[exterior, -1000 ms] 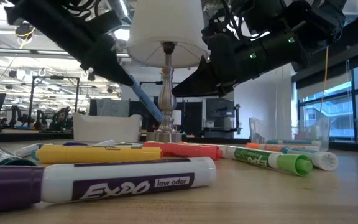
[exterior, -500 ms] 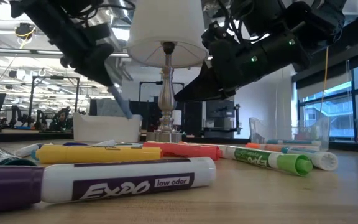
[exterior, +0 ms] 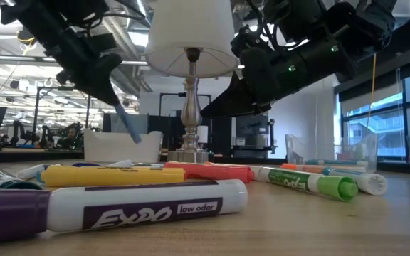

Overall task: Pick & Place Markers
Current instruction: Put the dark blue highlighter into the white bin

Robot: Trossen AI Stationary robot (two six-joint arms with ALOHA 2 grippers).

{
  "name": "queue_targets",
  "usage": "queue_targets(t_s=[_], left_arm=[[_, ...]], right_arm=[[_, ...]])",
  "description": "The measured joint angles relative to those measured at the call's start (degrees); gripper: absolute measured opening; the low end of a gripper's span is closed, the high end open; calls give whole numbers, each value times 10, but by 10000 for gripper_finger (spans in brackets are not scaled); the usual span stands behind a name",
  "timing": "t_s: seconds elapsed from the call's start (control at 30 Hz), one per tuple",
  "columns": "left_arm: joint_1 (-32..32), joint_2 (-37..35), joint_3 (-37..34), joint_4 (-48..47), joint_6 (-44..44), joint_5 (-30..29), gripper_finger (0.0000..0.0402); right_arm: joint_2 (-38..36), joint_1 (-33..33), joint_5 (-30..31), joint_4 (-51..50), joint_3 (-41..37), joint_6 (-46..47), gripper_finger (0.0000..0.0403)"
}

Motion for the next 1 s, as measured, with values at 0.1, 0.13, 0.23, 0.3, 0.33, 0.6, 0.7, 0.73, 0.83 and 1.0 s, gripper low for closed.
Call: queue_targets(t_s=[0.1, 0.13, 0.23, 0.3, 0.33, 0.6, 0.7, 0.73, 0.83, 1.0], left_arm=[[6, -2, 0, 1, 0, -23, 46], [10, -3, 0, 1, 1, -28, 46], [17, -9, -1, 2, 12, -29, 46], [18, -14, 0, 2, 26, -24, 46], [19, -17, -1, 2, 32, -25, 46], [51, -31, -1, -23, 42, -15, 50], [63, -31, -1, -34, 42, -19, 52], [68, -31, -1, -36, 42, -20, 52], [79, -31, -1, -40, 49, -22, 52], [90, -31, -1, -52, 57, -20, 53]], right_arm=[[0, 0, 0, -1, 0, 0, 92], [0, 0, 0, -1, 0, 2, 92], [0, 0, 0, -1, 0, 7, 92], [0, 0, 0, 1, 0, 7, 92], [0, 0, 0, 2, 0, 7, 92], [0, 0, 0, 3, 0, 11, 92], [0, 0, 0, 8, 0, 11, 92], [0, 0, 0, 10, 0, 11, 92], [0, 0, 0, 12, 0, 11, 92], [0, 0, 7, 20, 0, 9, 92]])
